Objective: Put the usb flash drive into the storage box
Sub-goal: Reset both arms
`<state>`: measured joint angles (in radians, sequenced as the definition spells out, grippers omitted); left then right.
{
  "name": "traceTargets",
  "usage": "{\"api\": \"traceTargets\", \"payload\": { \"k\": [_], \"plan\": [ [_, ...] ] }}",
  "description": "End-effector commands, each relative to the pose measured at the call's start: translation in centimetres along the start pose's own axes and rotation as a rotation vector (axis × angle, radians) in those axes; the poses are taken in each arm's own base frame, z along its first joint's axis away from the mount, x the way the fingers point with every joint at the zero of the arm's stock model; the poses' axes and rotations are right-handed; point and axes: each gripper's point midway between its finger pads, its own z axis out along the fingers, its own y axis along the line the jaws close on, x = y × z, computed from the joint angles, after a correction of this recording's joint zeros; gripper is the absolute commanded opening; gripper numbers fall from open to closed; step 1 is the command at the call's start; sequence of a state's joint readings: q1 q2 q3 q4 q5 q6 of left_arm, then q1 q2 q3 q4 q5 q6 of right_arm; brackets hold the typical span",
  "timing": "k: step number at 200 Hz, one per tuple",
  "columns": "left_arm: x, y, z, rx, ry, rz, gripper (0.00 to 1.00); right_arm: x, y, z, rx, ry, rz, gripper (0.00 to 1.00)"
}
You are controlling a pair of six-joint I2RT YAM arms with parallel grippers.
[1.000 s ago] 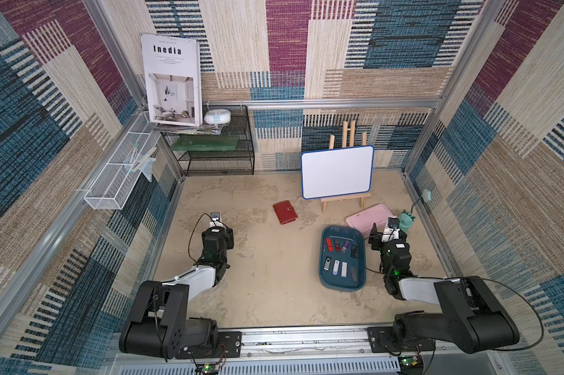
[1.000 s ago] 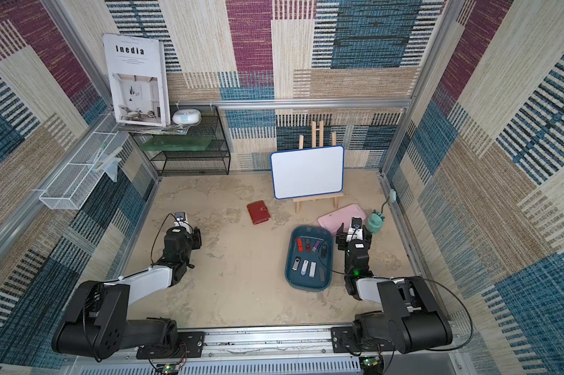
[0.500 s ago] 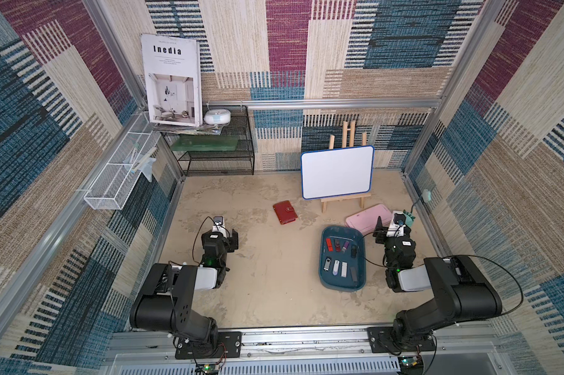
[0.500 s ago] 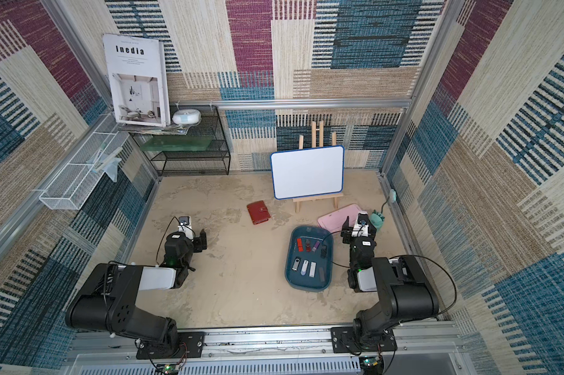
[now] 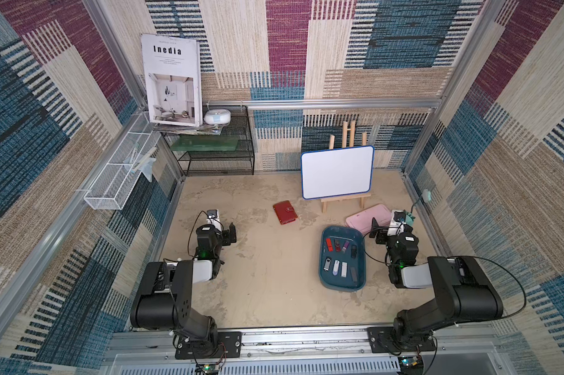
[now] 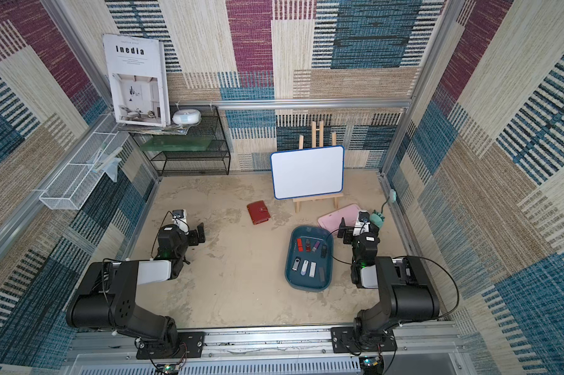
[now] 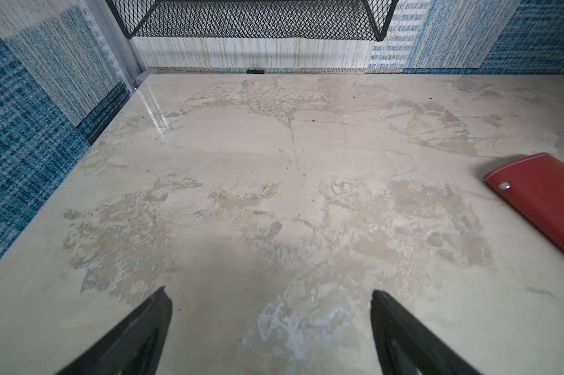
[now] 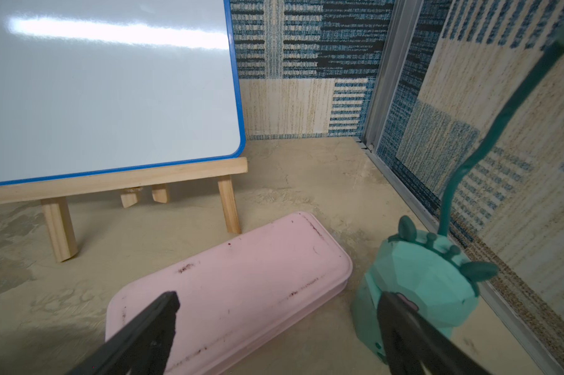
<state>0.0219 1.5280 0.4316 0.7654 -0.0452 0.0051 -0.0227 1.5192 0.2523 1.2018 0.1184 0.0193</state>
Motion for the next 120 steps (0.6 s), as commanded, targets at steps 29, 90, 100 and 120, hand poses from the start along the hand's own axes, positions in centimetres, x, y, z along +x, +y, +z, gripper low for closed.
{"api": "traceTargets", "payload": {
  "k": [29, 90, 100, 120],
  "plan": [
    [-0.23, -0.36, 0.05, 0.022, -0.004, -0.006, 0.99, -0.26, 0.17, -0.04, -0.011, -0.01, 0.008, 0.99],
    [-0.19, -0.34, 0.03, 0.021, -0.004, -0.006, 0.99, -0.26, 0.17, -0.04, -0.011, -0.009, 0.008, 0.99],
    [-0.24, -0.34, 0.04, 0.021, -0.005, -0.006, 0.99, -0.19, 0.18, 0.03, -0.011, -0.006, 0.007, 0.99],
    [-0.2, -0.34, 0.03, 0.021, -0.004, -0.006, 0.99, 0.01, 0.29, 0.4, -0.014, 0.008, 0.006, 0.99]
  ]
}}
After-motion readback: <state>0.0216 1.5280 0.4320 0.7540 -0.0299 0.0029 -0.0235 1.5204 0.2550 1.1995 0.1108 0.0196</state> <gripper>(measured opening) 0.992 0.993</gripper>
